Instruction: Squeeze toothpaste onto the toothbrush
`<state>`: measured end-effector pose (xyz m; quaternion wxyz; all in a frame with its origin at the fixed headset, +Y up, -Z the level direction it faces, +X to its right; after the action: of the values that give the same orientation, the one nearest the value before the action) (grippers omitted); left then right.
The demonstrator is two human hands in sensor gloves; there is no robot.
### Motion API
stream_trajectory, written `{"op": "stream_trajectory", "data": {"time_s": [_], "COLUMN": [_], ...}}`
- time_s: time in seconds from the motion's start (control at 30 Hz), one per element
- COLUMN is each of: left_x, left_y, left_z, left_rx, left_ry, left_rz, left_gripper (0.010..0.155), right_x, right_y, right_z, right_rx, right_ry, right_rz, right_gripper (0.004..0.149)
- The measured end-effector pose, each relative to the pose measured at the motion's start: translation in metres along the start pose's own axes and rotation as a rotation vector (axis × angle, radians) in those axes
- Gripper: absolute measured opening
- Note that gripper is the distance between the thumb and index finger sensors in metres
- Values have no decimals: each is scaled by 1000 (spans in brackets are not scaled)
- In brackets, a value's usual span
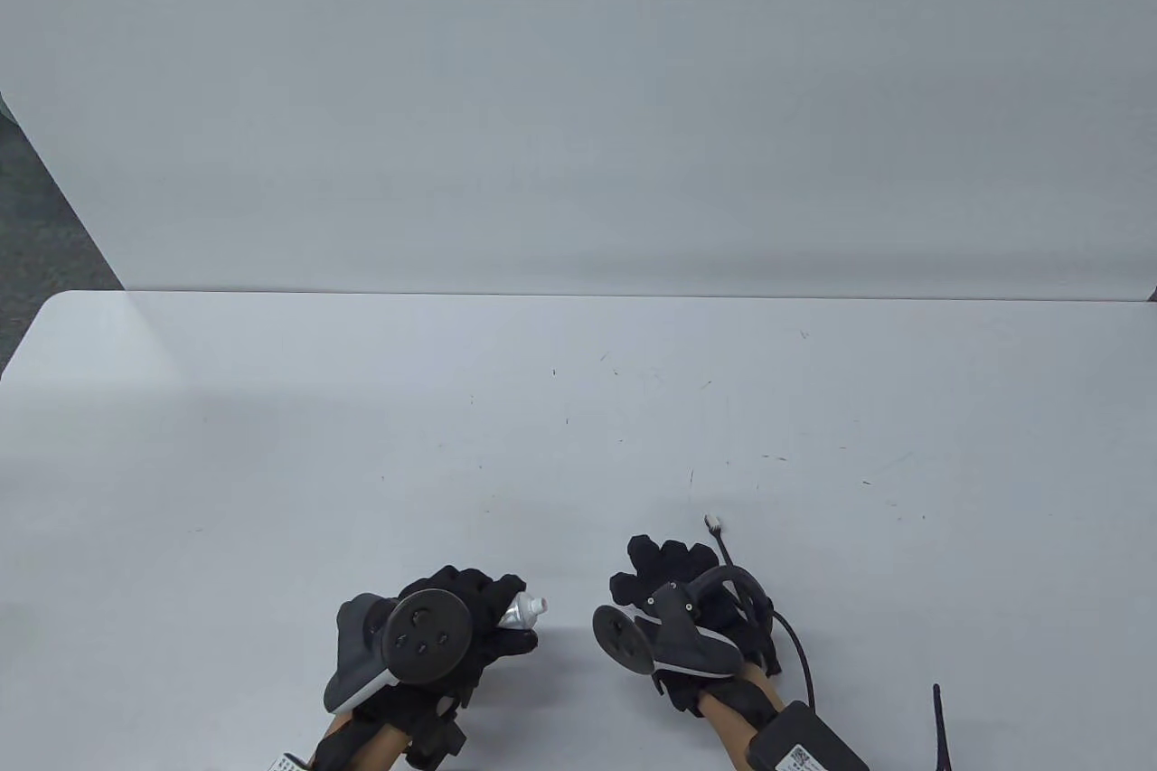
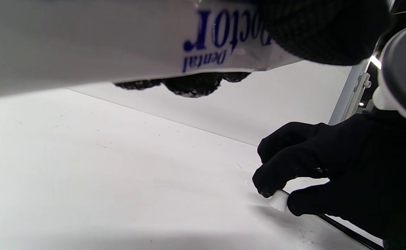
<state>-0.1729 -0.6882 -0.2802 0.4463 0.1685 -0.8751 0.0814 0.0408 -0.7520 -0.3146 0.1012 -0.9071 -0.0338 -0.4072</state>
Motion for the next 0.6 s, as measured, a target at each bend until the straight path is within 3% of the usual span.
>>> {"op": "stream_trajectory", "data": {"time_s": [0.37, 0.47, 0.6], "left_x": [-1, -1, -1], "left_y": [-2, -1, -1], "left_z": [-3, -3, -2], "left_rx": [-5, -7, -10], "left_ry": [-4, -2, 2], "left_rz": [11, 12, 10], "left_gripper": [73, 73, 73], "right_x": [-7, -4, 7], "right_y": [14, 11, -8], "right_z": [1, 5, 26], "right_rx": [39, -3, -99], "right_ry": [29, 42, 128], "right_rz": [-41, -89, -22], "right_gripper": [43, 48, 55]}}
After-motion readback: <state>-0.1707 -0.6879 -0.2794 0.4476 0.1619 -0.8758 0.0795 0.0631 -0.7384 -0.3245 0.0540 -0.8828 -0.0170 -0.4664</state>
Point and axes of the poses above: the tracker on the back of each hand, its own z axis roughly to the little-finger side, its own x axis roughly from the fingertips to the wrist, y = z × x, the point moved 1 cm from there along -x, roughly from the wrist to the fingertips, and after that the axes turned 13 degrees about -y, right-handed, at the moved point
